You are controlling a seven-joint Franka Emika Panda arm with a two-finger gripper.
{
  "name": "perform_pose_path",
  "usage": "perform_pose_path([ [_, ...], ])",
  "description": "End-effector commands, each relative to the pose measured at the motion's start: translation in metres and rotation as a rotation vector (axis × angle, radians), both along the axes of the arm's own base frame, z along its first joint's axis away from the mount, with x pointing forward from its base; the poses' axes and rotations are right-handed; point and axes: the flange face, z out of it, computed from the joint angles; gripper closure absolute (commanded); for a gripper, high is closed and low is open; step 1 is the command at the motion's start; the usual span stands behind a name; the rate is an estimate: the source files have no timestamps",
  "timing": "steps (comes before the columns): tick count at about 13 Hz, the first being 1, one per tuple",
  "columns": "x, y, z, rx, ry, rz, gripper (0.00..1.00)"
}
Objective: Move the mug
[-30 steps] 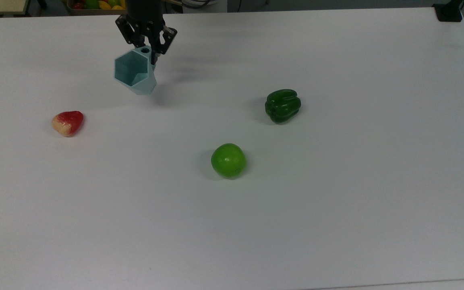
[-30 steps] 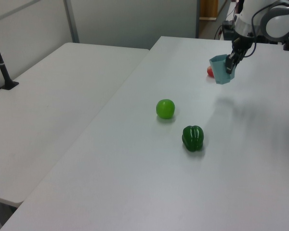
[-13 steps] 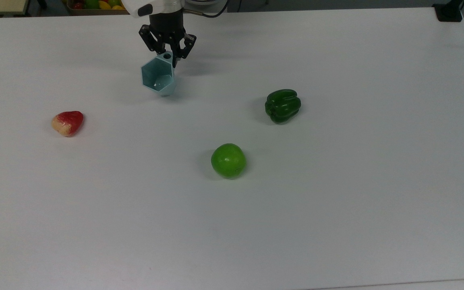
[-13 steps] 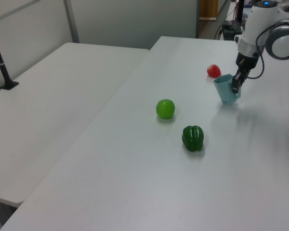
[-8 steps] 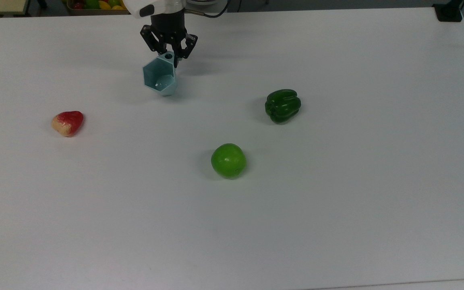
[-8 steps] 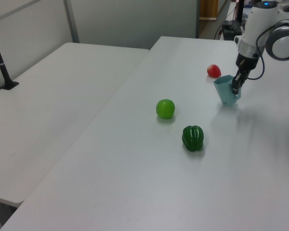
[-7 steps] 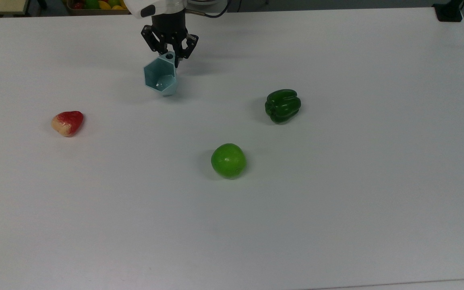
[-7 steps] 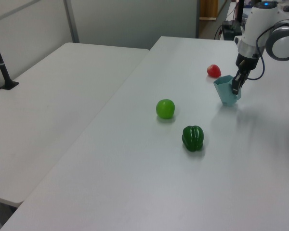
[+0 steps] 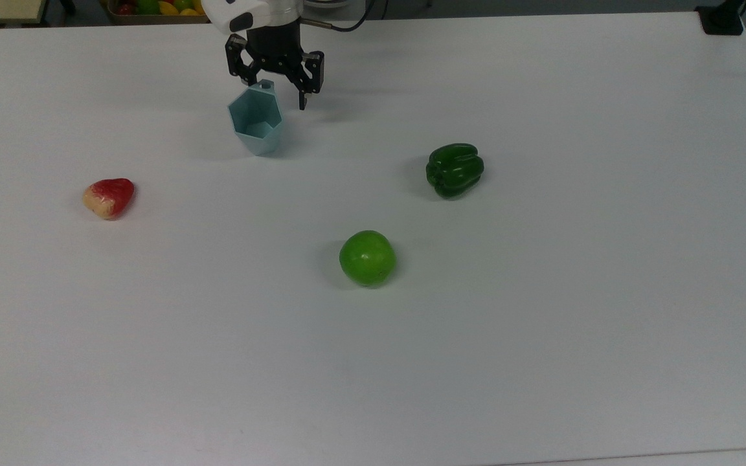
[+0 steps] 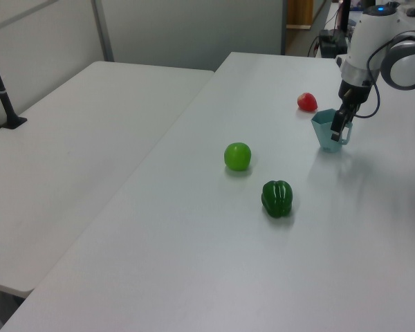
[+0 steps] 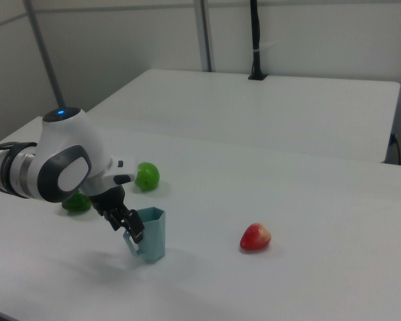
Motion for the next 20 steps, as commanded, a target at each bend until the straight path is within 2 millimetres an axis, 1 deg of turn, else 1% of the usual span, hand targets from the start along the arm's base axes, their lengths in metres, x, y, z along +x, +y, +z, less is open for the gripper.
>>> perform_pose_path([
  [1, -0.01, 0.004, 0.0, -0.016, 0.043, 0.03, 0.1],
  [3, -0.011, 0.003, -0.001, -0.017, 0.052, 0.031, 0.1],
  [5, -0.017, 0.001, 0.008, -0.019, 0.077, 0.047, 0.09],
  [7, -0.03, -0.007, 0.028, -0.021, 0.13, 0.081, 0.09],
  [9, -0.036, -0.011, 0.048, -0.02, 0.15, 0.072, 0.08],
  [10, -0.036, -0.015, 0.069, -0.02, 0.146, 0.059, 0.01],
  [11, -0.032, -0.013, 0.09, -0.021, 0.134, 0.054, 0.0],
  [12, -0.02, -0.014, 0.133, -0.023, 0.107, 0.027, 0.0],
  [13, -0.013, -0.014, 0.163, -0.004, 0.096, 0.011, 0.0],
  [14, -0.007, -0.019, 0.186, 0.031, 0.086, -0.014, 0.0],
  [15, 0.0, -0.028, 0.216, 0.056, 0.078, -0.036, 0.0],
  [16, 0.006, -0.032, 0.227, 0.053, 0.098, -0.034, 0.0],
  [18, 0.018, -0.041, 0.238, 0.047, 0.155, -0.006, 0.0],
  [20, 0.041, -0.057, 0.247, 0.045, 0.238, 0.027, 0.0],
])
